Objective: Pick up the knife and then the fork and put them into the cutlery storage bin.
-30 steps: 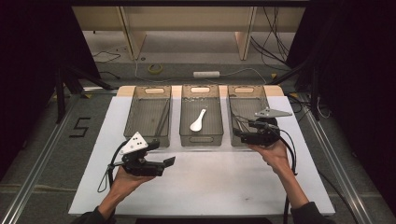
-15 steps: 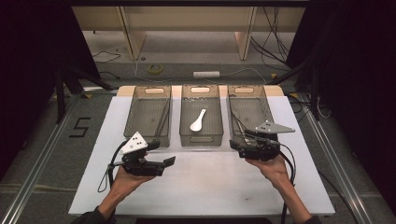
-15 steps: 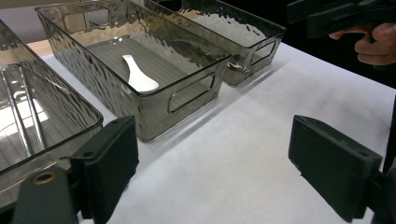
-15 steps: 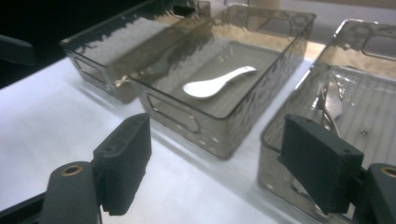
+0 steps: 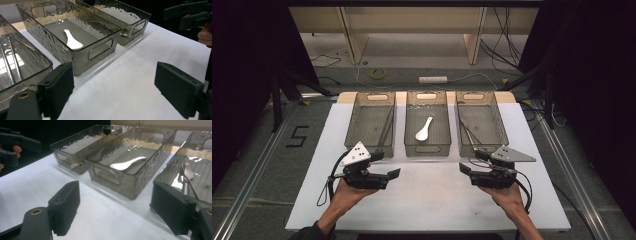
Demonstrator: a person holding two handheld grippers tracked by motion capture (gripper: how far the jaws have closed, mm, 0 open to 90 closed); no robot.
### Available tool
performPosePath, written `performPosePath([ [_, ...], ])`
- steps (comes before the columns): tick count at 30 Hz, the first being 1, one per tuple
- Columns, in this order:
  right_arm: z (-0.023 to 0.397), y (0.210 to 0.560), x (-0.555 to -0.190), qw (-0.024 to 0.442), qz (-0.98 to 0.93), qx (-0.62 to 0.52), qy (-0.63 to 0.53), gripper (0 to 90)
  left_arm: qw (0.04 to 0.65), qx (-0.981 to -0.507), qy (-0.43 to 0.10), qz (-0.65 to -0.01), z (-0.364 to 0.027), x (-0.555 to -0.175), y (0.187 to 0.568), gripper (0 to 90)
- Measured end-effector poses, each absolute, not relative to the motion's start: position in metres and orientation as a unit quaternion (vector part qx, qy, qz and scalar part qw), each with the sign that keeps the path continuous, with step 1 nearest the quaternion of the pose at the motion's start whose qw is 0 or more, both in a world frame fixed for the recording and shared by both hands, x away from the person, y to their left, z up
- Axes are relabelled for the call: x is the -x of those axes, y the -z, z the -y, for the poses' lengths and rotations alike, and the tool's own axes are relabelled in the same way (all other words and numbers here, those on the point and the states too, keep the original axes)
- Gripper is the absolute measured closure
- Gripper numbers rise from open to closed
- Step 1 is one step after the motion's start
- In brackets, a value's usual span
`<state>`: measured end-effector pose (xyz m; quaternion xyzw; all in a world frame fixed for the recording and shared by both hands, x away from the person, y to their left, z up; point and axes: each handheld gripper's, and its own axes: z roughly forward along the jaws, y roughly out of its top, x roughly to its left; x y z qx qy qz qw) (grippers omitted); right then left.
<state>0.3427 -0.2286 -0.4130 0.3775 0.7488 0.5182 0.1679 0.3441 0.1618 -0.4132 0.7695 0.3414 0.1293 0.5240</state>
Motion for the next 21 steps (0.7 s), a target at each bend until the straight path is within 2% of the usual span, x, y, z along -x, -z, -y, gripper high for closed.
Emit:
performPosePath([
  [21, 0.238, 0.428, -0.317, 0.162, -0.749, -0.377, -0.521, 19.8, 0.531, -0.767, -0.115, -0.341, -0.162, -0.336, 0.413, 15.7],
])
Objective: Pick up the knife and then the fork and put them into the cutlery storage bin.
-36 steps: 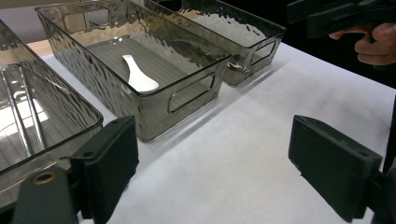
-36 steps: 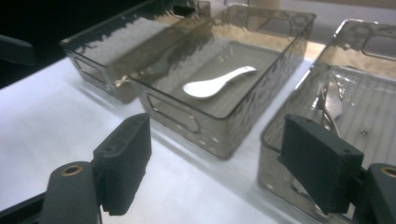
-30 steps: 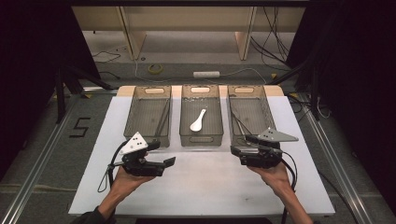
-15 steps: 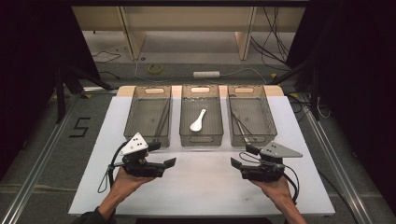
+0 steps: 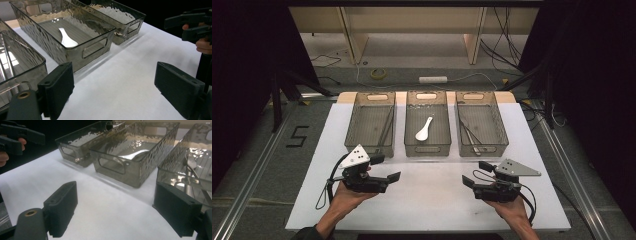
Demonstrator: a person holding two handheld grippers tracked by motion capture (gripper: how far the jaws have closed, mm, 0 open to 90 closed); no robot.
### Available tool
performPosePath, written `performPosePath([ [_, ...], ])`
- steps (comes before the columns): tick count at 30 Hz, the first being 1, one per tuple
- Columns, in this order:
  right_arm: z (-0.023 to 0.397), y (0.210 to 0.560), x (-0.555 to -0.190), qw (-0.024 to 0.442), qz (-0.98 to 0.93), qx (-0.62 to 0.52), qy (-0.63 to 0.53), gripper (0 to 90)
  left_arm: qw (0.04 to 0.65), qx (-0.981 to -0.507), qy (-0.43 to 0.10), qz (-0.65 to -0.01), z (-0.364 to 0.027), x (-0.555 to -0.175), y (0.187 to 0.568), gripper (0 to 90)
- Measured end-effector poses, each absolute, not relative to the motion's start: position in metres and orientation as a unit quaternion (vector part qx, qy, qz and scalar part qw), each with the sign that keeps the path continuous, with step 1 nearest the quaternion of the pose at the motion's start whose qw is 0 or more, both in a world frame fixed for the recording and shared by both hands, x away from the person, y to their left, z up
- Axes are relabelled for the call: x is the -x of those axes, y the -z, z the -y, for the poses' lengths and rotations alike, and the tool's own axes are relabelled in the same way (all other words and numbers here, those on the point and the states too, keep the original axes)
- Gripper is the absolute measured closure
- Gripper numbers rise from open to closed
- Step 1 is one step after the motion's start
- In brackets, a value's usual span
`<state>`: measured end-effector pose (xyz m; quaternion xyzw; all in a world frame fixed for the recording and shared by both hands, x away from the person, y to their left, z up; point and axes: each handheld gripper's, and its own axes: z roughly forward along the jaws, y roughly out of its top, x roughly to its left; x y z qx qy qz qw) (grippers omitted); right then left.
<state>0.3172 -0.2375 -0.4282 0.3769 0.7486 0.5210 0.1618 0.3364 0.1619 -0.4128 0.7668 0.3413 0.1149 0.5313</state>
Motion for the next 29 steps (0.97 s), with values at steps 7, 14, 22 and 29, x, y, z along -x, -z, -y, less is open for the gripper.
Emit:
performPosePath([
  [7, 0.2398, 0.4304, -0.3134, 0.162, -0.751, -0.378, -0.517, 19.7, 0.529, -0.769, -0.116, -0.34, -0.1624, -0.336, 0.4129, 15.7],
  [14, 0.2397, 0.4305, -0.3132, 0.164, -0.751, -0.377, -0.516, 19.7, 0.53, -0.768, -0.116, -0.341, -0.1624, -0.3361, 0.4127, 15.7],
  [22, 0.2395, 0.4303, -0.3132, 0.165, -0.749, -0.377, -0.519, 19.5, 0.53, -0.768, -0.116, -0.34, -0.1617, -0.3364, 0.4129, 15.7],
  [29, 0.2398, 0.4301, -0.3136, 0.167, -0.747, -0.379, -0.52, 18.7, 0.53, -0.769, -0.116, -0.339, -0.1616, -0.3365, 0.413, 15.7],
])
